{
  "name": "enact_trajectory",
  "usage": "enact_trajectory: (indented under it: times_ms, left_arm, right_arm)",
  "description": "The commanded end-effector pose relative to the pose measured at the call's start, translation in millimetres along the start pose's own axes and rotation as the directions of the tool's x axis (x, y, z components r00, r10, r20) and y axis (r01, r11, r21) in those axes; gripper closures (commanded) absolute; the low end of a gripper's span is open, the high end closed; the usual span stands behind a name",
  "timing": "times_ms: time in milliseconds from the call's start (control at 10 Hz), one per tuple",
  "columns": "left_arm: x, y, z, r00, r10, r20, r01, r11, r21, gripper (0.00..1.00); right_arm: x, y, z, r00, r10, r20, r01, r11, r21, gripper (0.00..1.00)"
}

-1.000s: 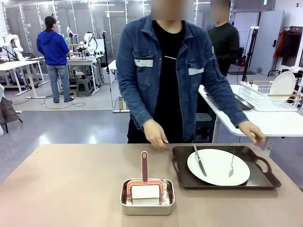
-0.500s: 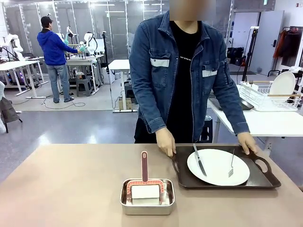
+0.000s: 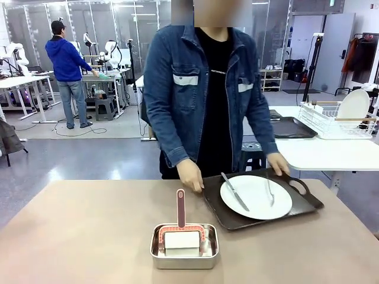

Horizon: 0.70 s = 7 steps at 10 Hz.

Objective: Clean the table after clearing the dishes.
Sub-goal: When the right (or left) Handle tray is removed, use the right hand (or left hand) to clean the right (or left) side of the table with the Lint Roller.

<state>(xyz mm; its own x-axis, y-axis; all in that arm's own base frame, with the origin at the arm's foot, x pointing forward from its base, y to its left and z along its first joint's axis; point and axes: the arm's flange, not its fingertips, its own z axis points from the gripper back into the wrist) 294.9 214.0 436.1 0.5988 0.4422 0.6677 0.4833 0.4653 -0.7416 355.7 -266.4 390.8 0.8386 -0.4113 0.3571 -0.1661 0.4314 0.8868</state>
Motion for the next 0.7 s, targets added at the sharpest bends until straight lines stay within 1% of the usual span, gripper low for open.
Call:
enact_trajectory:
  times_ms: [0, 600]
  left_arm:
    - [0.3, -1.8, 3.7, 1.000, 0.014, -0.001, -0.014, 1.000, -0.012, 0.00]
    - [0.3, -1.8, 3.7, 1.000, 0.014, -0.001, -0.014, 1.000, -0.012, 0.00]
  right_arm:
    - [0.4, 2.5, 1.0, 1.000, 0.006, 0.003, -0.006, 1.000, 0.005, 0.00]
    - [0.4, 2.5, 1.0, 1.000, 0.006, 0.003, -0.006, 1.000, 0.005, 0.00]
